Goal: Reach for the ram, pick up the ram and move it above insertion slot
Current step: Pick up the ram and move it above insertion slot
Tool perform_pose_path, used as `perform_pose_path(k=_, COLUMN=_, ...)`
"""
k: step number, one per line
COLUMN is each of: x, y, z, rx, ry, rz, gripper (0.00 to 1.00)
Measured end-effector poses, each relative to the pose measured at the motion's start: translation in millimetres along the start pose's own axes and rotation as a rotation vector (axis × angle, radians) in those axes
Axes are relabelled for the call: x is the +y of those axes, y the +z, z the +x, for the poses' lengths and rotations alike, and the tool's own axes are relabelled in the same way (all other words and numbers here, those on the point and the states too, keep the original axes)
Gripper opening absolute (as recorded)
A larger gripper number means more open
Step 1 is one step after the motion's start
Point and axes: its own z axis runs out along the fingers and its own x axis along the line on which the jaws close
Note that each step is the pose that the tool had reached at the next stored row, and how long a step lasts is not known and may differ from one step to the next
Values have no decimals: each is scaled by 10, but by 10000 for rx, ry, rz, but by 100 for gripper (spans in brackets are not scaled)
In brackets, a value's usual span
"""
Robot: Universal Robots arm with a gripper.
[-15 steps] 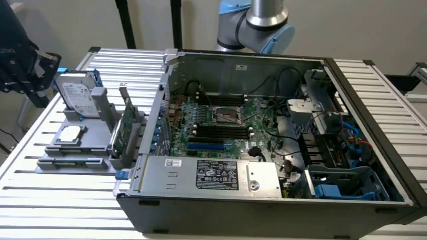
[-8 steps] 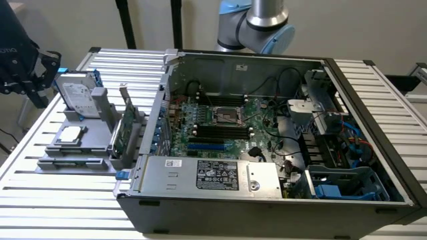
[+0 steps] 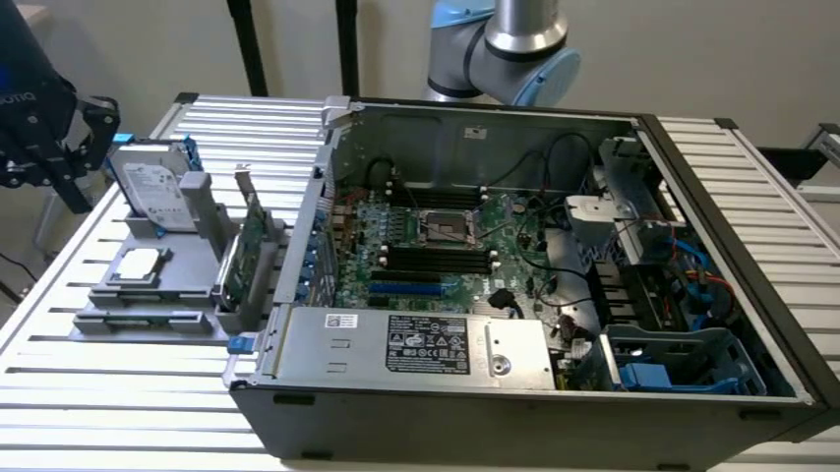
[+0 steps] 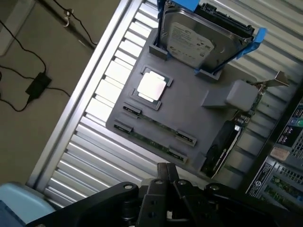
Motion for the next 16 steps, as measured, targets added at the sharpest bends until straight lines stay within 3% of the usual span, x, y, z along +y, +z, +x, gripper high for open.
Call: perform_pose_path(k=16, x=15, y=-2, z=27, rx=88, ry=-2477, rz=-9, gripper=11)
